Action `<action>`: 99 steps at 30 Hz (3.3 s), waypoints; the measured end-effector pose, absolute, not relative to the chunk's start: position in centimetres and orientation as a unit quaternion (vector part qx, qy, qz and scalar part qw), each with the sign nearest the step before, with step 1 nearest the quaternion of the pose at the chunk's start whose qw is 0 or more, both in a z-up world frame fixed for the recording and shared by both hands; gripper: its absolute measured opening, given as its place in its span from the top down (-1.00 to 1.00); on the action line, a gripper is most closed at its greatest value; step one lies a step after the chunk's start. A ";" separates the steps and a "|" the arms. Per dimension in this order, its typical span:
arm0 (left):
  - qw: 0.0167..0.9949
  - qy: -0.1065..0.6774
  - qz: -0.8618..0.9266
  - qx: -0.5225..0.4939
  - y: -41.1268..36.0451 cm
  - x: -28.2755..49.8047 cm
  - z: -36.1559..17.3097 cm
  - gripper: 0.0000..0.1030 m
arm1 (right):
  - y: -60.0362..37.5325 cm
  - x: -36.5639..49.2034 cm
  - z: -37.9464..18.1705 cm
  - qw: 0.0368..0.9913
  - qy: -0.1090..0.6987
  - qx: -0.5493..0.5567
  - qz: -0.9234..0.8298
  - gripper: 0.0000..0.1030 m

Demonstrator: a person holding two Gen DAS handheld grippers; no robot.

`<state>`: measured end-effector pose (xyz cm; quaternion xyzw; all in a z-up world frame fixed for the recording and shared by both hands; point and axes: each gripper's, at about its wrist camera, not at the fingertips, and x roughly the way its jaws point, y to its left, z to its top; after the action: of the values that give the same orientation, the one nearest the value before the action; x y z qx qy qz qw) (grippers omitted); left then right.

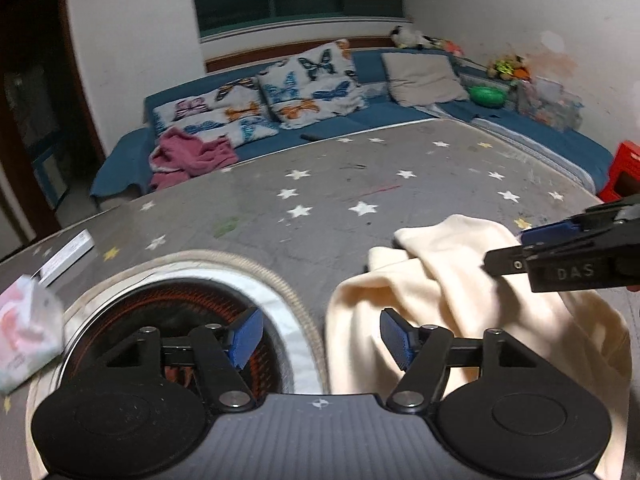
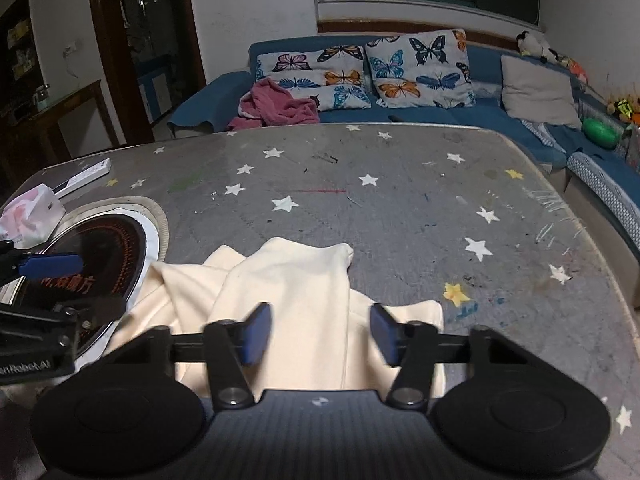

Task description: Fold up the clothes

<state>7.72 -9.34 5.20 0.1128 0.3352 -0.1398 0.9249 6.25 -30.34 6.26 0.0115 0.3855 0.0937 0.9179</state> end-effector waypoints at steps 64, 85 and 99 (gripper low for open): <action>0.955 0.260 -0.135 0.032 -4.2 7.1 8.0 0.85 | -39.8 -3.3 9.2 0.946 0.316 0.069 -0.005 0.94; 0.959 0.274 0.034 -0.060 9.6 -6.7 6.5 0.85 | -31.9 0.9 8.1 0.935 0.344 0.032 0.083 0.27; 0.957 0.281 0.032 -0.065 10.4 -8.1 6.2 0.85 | -24.3 5.4 4.0 0.920 0.377 -0.053 0.098 0.56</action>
<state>-8.14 10.36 6.15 -0.0647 0.2808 0.0319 0.9571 5.41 -24.27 4.02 -0.0529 0.3767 0.0976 0.9196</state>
